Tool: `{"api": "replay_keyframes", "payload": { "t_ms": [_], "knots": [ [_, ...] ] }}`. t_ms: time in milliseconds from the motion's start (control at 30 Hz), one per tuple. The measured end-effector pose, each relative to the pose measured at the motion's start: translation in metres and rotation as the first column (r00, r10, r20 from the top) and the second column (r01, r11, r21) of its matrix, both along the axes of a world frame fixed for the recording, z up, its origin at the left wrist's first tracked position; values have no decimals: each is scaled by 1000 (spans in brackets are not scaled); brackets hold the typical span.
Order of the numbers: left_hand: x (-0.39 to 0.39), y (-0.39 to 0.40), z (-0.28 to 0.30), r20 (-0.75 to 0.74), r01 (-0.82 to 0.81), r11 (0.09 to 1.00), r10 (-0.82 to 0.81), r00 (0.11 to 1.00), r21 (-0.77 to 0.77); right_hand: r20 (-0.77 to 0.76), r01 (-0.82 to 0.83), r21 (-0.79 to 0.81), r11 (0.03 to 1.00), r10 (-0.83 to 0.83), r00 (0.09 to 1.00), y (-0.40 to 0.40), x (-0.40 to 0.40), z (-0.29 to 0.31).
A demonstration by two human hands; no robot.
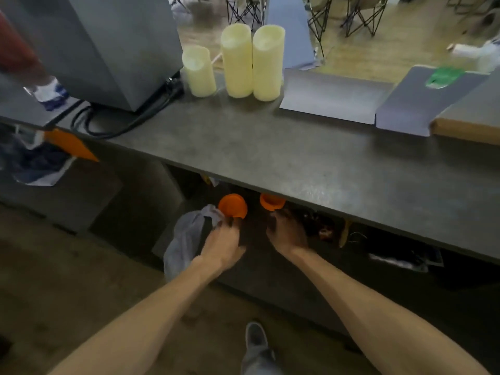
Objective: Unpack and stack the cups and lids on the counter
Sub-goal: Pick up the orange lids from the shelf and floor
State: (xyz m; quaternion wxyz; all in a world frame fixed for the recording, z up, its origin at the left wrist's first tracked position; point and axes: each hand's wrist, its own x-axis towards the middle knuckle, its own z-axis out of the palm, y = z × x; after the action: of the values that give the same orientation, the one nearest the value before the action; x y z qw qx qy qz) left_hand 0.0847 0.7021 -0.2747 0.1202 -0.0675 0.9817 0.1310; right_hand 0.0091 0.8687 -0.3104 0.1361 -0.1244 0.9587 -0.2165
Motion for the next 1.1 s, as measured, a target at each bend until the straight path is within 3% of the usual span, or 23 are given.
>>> {"api": "replay_keyframes", "payload": {
  "t_ms": [200,400,533,667,767,900,1000,1100],
  "knots": [
    [-88,-33,-38,98,85,995,-79,992,-59,30,61,104,993,-65,997,-29,-62,-45],
    [-128,-56,-92,84,162,981,-153,985,-103,93,73,74,995,-79,993,-37,-89,-101],
    [-132,-60,-115,132,99,995,-100,986,12,45,-10,112,994,5,999,-35,-91,-120],
    [-114,-59,-124,124,125,992,-124,984,-6,-177,-20,108,994,39,983,-39,-64,-104],
    [-87,-56,-120,184,182,983,-182,966,19,-73,-73,168,983,86,994,-38,-29,-86],
    [-56,-54,-106,201,236,972,-231,952,-2,-103,20,108,994,-9,995,-34,17,-53],
    [-41,-53,-87,206,106,988,-127,970,112,-118,71,82,994,-61,991,-34,49,-23],
    [-21,-54,-68,42,200,967,-209,977,159,-205,67,-12,998,-68,976,-35,84,0]
  ]
}}
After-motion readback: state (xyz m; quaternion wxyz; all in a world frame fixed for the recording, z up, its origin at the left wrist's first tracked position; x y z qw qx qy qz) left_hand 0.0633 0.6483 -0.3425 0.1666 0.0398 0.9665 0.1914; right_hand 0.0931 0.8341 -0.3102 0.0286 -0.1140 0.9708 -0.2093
